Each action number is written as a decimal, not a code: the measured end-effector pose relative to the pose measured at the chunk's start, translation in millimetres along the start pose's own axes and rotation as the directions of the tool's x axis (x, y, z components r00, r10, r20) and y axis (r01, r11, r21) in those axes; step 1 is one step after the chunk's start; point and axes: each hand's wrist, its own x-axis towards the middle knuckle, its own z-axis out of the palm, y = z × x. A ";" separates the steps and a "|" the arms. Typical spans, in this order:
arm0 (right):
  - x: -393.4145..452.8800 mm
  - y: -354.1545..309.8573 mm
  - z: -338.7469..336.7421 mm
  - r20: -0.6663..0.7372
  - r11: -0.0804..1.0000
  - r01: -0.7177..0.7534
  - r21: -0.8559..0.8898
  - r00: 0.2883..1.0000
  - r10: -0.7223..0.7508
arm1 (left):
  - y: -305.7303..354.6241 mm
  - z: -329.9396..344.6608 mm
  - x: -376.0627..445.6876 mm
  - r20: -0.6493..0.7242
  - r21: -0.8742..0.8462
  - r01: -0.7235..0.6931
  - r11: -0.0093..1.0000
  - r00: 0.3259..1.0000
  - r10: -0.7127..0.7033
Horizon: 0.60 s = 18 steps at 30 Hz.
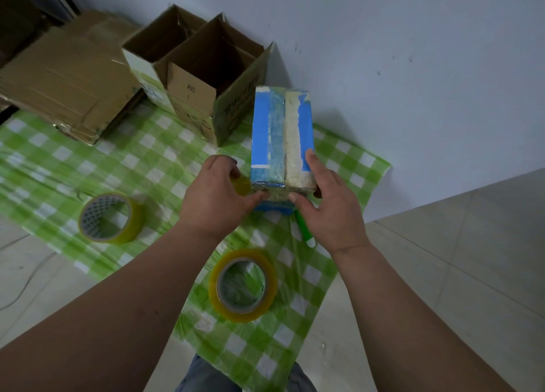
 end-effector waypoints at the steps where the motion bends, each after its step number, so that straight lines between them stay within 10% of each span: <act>1: -0.6 0.3 -1.2 0.012 1.000 0.004 0.001 1.000 -0.004 | -0.1 0.0 -0.2 0.008 0.000 0.003 1.000 1.000 -0.003; 9: -10.7 -4.9 -6.4 0.107 0.997 -0.073 0.035 0.992 0.069 | -11.5 -16.2 -12.5 0.027 -0.167 0.266 0.949 0.964 -0.265; 14: -21.5 -14.7 -3.5 -0.178 0.935 -0.295 0.195 0.927 0.330 | -13.0 -40.6 -33.3 -0.022 -0.320 0.411 0.854 0.897 -0.441; 18: -41.6 -31.6 2.5 -0.090 0.933 -0.268 0.239 0.951 0.296 | -2.6 -52.9 -51.0 -0.034 -0.462 0.414 0.784 0.875 -0.483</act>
